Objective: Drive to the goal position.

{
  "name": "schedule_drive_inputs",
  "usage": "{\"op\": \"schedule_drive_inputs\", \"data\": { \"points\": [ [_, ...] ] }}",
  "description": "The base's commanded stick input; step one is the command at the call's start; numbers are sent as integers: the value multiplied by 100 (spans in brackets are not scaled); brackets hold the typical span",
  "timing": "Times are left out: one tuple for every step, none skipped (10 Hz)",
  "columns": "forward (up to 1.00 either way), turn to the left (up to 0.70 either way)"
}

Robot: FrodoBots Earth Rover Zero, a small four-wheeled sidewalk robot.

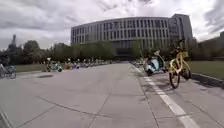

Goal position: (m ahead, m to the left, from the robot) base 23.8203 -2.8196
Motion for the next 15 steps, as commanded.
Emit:
{"op": "schedule_drive_inputs", "data": {
  "points": [
    [70, 1],
    [70, 1],
    [70, 1],
    [70, 1],
    [70, 1],
    [70, 1],
    [70, 1],
    [70, 1],
    [70, 1],
    [70, 1],
    [70, 1],
    [70, 1],
    [70, 1],
    [70, 1],
    [70, 1]
  ]
}}
